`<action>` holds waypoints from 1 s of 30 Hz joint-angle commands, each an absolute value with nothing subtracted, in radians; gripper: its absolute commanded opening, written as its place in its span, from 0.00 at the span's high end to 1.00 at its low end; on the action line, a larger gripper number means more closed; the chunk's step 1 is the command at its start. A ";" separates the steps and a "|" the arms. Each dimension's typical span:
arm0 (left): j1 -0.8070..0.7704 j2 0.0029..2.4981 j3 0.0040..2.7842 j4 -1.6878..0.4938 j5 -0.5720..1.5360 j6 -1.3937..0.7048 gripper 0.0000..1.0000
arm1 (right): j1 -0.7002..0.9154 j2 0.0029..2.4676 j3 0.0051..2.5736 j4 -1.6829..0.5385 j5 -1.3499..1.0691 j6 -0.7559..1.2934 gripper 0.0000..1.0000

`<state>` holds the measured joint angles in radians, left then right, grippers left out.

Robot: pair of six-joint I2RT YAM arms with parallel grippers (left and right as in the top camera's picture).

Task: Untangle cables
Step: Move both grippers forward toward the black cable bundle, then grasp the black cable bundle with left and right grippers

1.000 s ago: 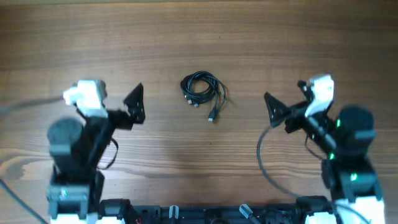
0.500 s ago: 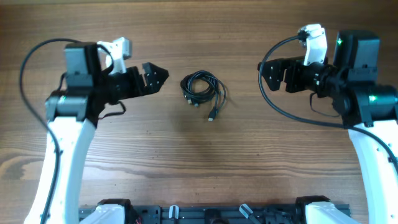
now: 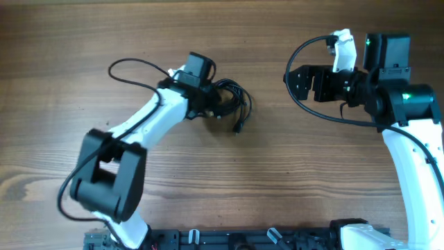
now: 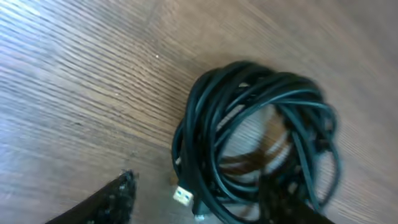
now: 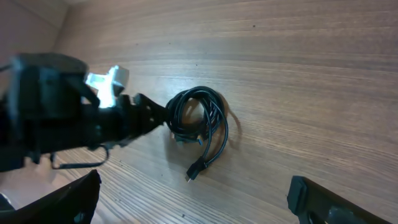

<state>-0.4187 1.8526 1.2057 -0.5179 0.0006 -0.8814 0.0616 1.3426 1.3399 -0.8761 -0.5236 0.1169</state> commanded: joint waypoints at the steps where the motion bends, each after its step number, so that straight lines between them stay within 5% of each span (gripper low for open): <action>1: -0.425 1.913 1.215 -0.490 -0.051 -0.957 0.40 | 0.057 1.353 1.359 -0.877 -0.540 0.131 0.00; 5: -0.426 1.972 1.215 -0.474 -0.051 -0.986 0.54 | 0.057 1.353 1.355 -0.876 -0.540 0.131 0.00; 9: -0.426 1.992 1.214 -0.463 -0.055 -0.989 0.57 | 0.057 1.359 1.333 -0.877 -0.522 0.132 0.00; 11: -0.426 1.992 1.214 -0.463 -0.077 -0.989 0.68 | 0.057 1.365 1.333 -0.876 -0.522 0.134 0.00; 12: -0.423 1.992 1.215 -0.464 -0.081 -0.970 0.92 | 0.057 1.365 1.333 -0.876 -0.522 0.134 0.00; 13: -0.415 1.985 1.215 -0.481 -0.080 -0.950 0.96 | 0.057 1.365 1.333 -0.874 -0.522 0.134 0.00; 16: -0.376 1.915 1.216 -0.553 -0.067 -0.893 0.96 | 0.059 1.365 1.333 -0.859 -0.526 0.135 0.00; 23: -0.236 1.539 1.216 -0.702 0.287 -0.389 0.96 | 0.167 1.371 1.333 -0.770 -0.525 0.186 0.01; 30: -0.194 1.492 1.216 -0.851 0.489 -0.005 0.96 | 0.257 1.428 1.333 -0.761 -0.528 0.182 0.03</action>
